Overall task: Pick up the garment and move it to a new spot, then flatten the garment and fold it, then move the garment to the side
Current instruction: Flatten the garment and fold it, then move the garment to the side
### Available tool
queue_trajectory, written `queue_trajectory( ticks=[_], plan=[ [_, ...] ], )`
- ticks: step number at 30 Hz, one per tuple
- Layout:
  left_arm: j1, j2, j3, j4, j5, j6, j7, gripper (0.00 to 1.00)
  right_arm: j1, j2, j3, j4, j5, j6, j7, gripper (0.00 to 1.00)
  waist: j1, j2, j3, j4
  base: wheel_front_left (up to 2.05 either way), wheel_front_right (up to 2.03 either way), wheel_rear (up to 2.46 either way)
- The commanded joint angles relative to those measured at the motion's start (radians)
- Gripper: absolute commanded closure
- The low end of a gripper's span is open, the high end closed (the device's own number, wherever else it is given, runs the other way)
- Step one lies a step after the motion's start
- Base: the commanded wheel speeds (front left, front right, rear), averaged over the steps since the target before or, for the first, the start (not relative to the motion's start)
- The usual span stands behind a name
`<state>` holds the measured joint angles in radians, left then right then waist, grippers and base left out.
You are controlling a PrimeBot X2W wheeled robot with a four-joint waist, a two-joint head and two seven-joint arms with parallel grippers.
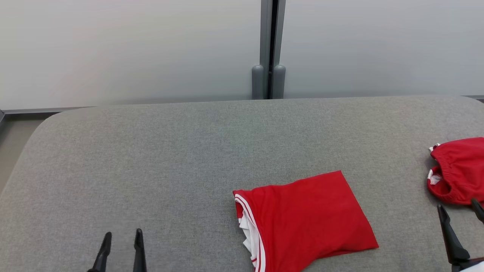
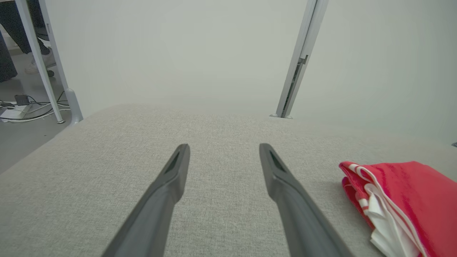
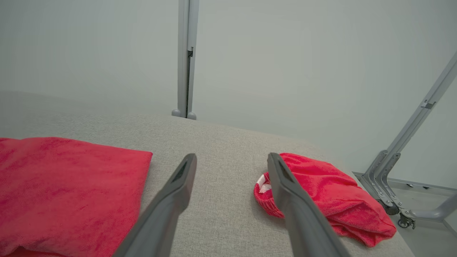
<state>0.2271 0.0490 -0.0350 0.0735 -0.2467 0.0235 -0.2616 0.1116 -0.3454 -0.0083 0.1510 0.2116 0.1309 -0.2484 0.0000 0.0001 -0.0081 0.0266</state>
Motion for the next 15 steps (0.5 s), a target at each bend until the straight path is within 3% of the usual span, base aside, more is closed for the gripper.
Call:
queue_trajectory(
  ticks=[1, 7, 15],
  plan=[
    [0.007, 0.004, 0.0, 0.003, 0.009, -0.007, -0.004, 0.0, 0.003, 0.007, -0.012, 0.011, 0.002, 0.0, -0.009, 0.0, 0.0, -0.0001, -0.005, 0.003, 0.0, 0.0, 0.0],
    [0.006, 0.004, -0.001, 0.027, 0.051, -0.043, -0.004, 0.0, 0.002, 0.083, -0.07, 0.045, -0.02, 0.0, -0.018, 0.0, 0.0, -0.0001, -0.011, 0.009, 0.0, 0.0, 0.0],
    [0.004, 0.004, 0.0, 0.031, 0.046, -0.046, -0.004, 0.0, -0.017, 0.123, -0.057, 0.03, -0.004, 0.0, -0.019, 0.0, 0.0, -0.0001, -0.005, 0.014, 0.0, 0.0, 0.0]
  ],
)
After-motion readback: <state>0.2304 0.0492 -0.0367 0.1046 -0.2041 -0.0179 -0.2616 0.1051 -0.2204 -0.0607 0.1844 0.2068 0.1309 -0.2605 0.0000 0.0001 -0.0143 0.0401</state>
